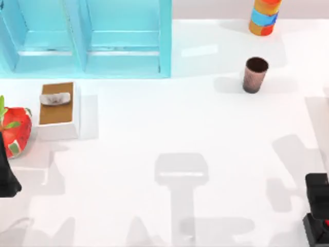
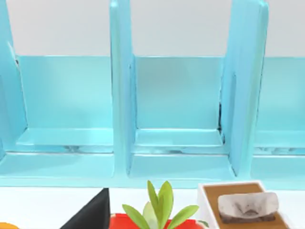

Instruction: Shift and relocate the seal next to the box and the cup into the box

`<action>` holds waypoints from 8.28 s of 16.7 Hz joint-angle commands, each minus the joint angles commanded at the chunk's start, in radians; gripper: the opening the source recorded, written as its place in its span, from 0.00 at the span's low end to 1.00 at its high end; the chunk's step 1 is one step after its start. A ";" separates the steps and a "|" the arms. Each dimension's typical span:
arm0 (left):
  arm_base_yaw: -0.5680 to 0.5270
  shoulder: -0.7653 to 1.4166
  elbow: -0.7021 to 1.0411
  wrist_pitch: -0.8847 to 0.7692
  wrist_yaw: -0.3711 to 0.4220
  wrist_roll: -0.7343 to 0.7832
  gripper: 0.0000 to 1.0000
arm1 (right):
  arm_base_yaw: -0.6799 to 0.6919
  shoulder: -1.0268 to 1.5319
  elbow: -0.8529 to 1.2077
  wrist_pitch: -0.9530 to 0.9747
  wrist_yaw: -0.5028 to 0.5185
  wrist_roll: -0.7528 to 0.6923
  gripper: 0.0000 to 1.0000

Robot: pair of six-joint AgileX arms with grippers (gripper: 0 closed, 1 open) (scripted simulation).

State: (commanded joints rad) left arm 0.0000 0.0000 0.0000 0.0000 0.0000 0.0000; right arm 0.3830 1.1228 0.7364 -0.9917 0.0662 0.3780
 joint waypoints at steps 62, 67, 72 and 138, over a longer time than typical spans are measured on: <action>0.000 0.000 0.000 0.000 0.000 0.000 1.00 | -0.166 1.437 1.577 -0.140 -0.012 -0.141 1.00; 0.000 0.000 0.000 0.000 0.000 0.000 1.00 | -0.166 1.437 1.577 -0.140 -0.012 -0.141 0.62; 0.000 0.000 0.000 0.000 0.000 0.000 1.00 | -0.166 1.437 1.577 -0.140 -0.012 -0.141 0.25; 0.000 0.000 0.000 0.000 0.000 0.000 1.00 | -0.987 0.296 0.376 -0.101 -0.095 -0.975 0.00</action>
State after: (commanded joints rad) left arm 0.0000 0.0000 0.0000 0.0000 0.0000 0.0000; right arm -0.6037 1.4189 1.1122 -1.0924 -0.0285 -0.5966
